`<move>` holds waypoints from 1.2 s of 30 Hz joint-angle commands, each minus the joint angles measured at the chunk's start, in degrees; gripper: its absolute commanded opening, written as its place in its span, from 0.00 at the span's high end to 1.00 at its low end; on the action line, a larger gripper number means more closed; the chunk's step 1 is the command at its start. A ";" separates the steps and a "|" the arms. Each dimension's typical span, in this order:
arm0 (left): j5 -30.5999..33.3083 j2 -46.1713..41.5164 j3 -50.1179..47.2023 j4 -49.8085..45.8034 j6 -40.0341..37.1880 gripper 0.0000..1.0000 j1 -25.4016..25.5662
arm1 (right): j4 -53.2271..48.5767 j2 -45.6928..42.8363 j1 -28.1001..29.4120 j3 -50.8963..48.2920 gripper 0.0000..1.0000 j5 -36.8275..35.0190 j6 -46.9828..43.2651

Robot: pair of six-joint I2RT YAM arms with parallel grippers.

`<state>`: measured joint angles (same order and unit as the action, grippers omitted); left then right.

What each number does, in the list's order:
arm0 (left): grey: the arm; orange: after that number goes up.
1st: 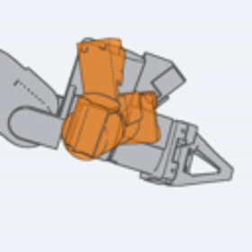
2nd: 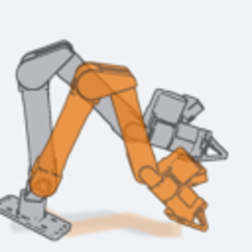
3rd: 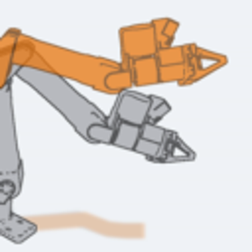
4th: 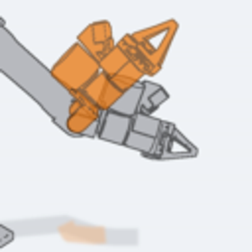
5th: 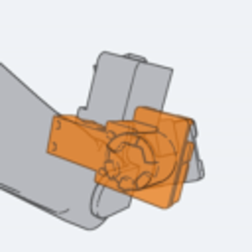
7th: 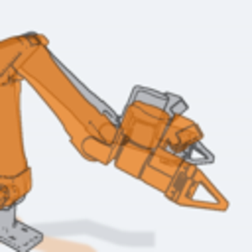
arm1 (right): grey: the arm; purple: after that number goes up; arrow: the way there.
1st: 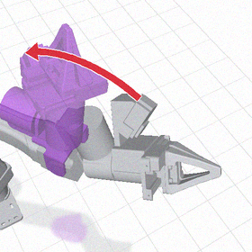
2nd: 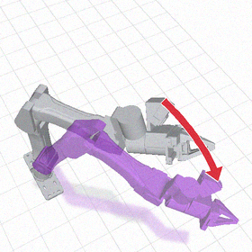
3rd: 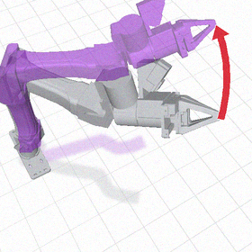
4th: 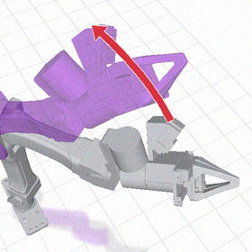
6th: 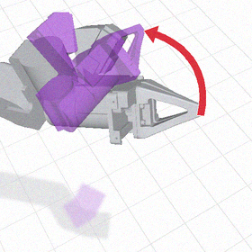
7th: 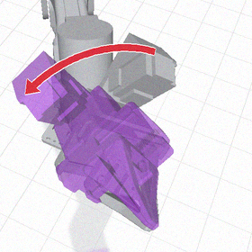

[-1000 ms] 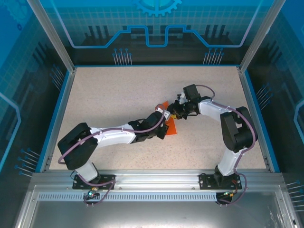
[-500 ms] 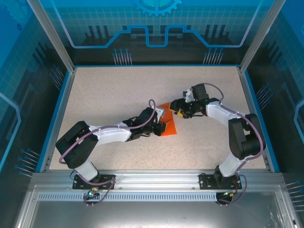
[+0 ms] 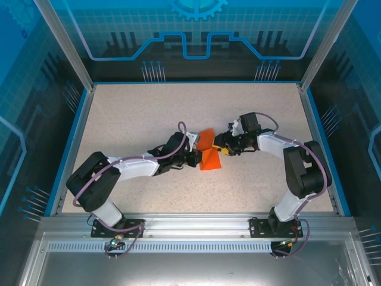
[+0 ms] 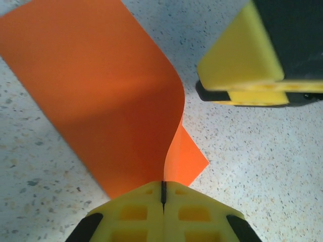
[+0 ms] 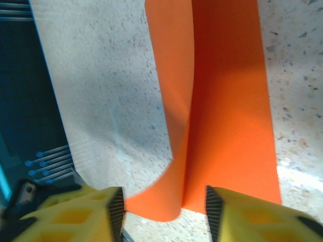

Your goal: Fold a paper plane with a square sheet of paper (fold left side to right side)

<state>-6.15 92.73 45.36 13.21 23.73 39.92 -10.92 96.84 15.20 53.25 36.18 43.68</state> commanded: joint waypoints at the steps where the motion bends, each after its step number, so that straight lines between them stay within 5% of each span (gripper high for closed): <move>1: -2.43 -0.69 -0.02 0.77 0.01 1.00 -1.33 | -3.98 -0.45 1.20 -0.73 0.68 -1.17 -2.43; 8: -3.33 1.69 1.02 -0.18 0.31 1.00 -3.26 | -6.32 3.01 3.90 -1.16 0.85 -5.22 -3.49; 36: -5.75 10.29 5.96 -2.03 -1.00 1.00 -5.78 | -13.87 8.16 6.90 1.27 0.87 -13.26 -8.33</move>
<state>-10.41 101.80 49.54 12.27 23.66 34.63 -21.47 103.22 21.12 54.13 25.45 36.60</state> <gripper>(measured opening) 0.044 0.136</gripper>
